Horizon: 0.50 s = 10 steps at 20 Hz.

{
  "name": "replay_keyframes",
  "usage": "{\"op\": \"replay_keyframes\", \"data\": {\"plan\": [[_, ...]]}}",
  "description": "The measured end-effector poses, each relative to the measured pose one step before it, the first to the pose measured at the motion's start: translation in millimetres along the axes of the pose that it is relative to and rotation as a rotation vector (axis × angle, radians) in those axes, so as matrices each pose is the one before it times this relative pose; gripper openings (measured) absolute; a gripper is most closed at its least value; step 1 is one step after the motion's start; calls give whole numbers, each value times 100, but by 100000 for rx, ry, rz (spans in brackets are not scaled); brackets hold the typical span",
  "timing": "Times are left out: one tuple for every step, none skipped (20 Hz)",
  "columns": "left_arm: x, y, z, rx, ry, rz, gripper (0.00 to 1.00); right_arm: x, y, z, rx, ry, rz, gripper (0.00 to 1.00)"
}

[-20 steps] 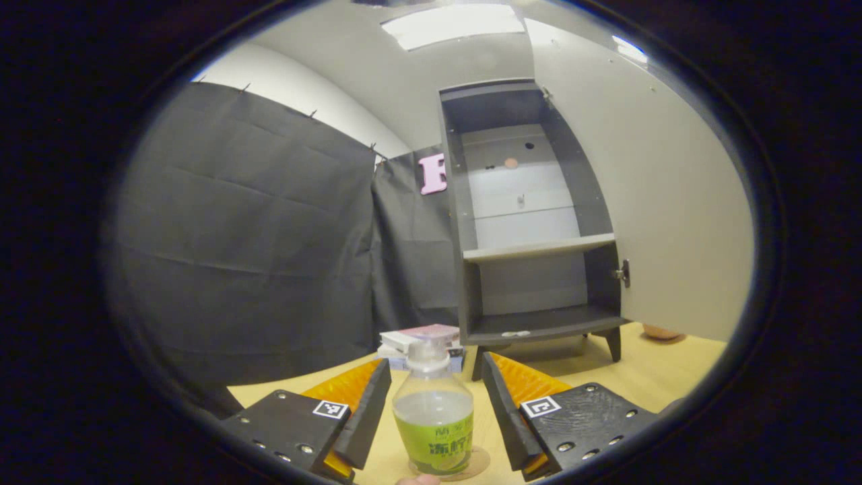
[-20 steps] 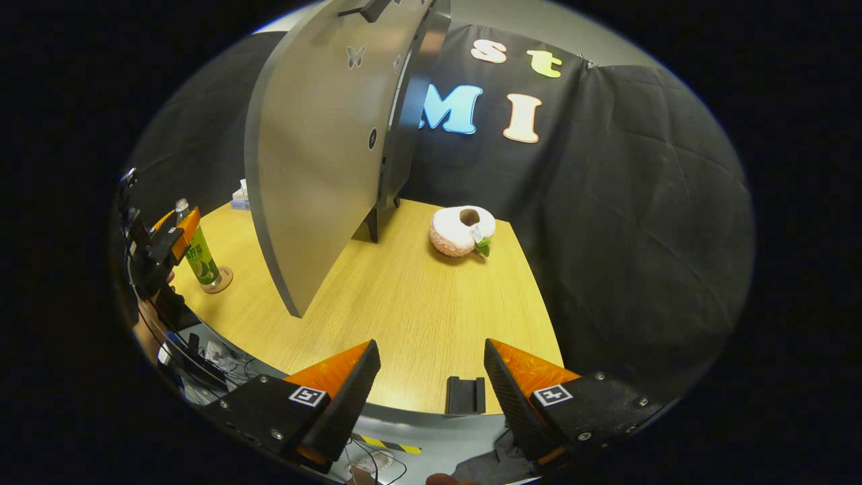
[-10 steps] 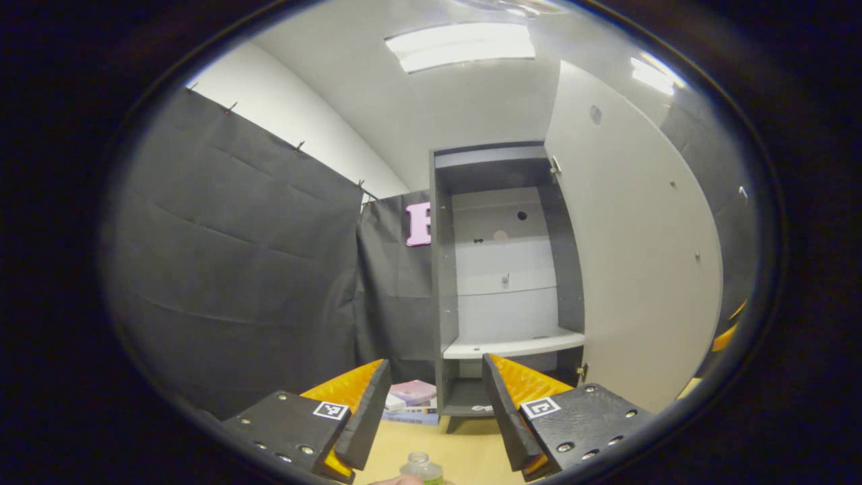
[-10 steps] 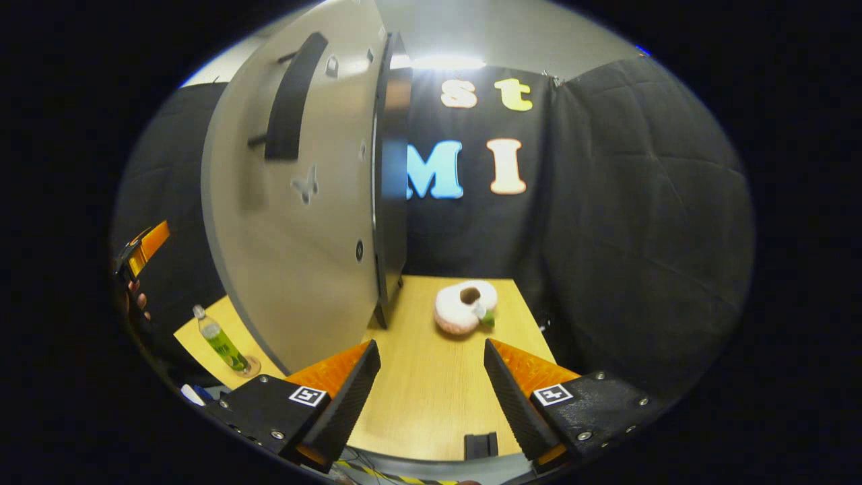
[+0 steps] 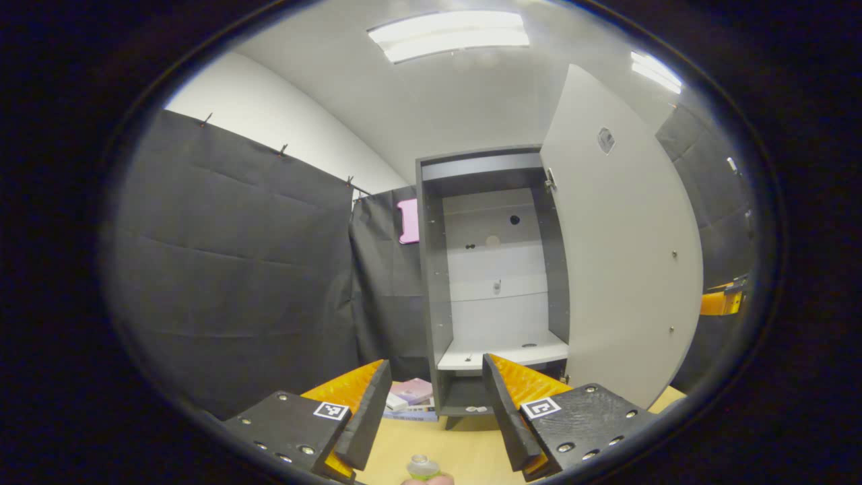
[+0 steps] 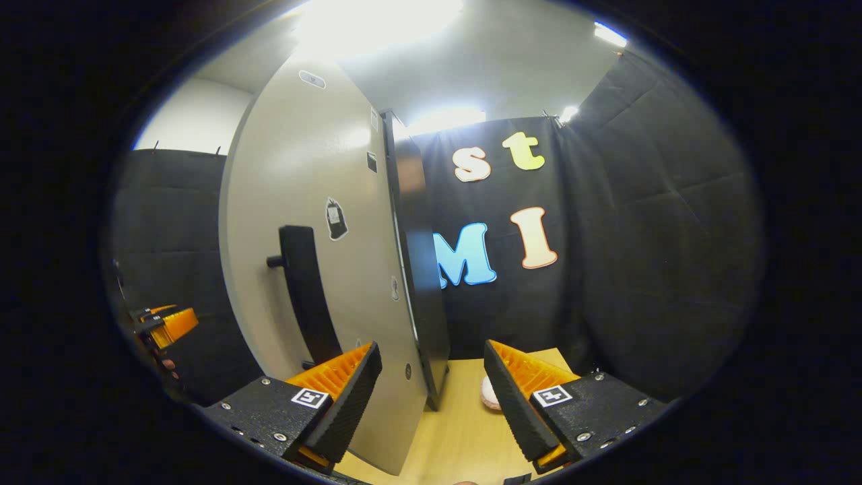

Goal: Open the cabinet door with the right hand, grasp the bottle in the cabinet with the left hand and place it on the coaster, then close the cabinet door with the right hand.

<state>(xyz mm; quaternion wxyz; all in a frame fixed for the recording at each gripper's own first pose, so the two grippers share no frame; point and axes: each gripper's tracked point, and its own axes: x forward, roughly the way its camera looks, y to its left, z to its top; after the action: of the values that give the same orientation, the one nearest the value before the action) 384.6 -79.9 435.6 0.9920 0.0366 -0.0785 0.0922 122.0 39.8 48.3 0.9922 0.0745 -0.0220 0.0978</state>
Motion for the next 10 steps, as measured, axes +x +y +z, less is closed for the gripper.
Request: {"op": "replay_keyframes", "data": {"plan": [[109, -705, -287, -2884, 1451, -3220, 82, 159, 561, 1, -1753, -554, -1627, 94], [273, -558, -391, -2250, 1126, -2600, 80, 81, 223, 440, -3052, -562, -2304, 92], [362, 26, -249, -1271, 1022, -2395, 79, -658, 388, 58, -2692, -367, -1634, 91], [276, 17, -166, 152, 642, -1800, 78, -99, -2, 85, -1101, 588, -909, 92], [554, 755, -176, 925, 674, -434, 77, 267, 85, -261, -64, 1131, -404, 92], [671, 988, -148, 347, 981, -181, 77, 75, 232, -138, 430, 1048, 384, 89], [882, 898, -433, -879, 631, 30, 77, 69, 386, -35, 475, 1114, 668, 92], [551, 784, -44, -2218, -186, 112, 77, 189, 558, -45, 64, 892, 527, 92], [593, 736, -25, -2575, -242, -403, 72, 411, 794, -4, -840, 365, 652, 92], [636, 869, -167, -1416, 165, -231, 77, 176, 659, 39, -830, -175, 529, 92]]}}
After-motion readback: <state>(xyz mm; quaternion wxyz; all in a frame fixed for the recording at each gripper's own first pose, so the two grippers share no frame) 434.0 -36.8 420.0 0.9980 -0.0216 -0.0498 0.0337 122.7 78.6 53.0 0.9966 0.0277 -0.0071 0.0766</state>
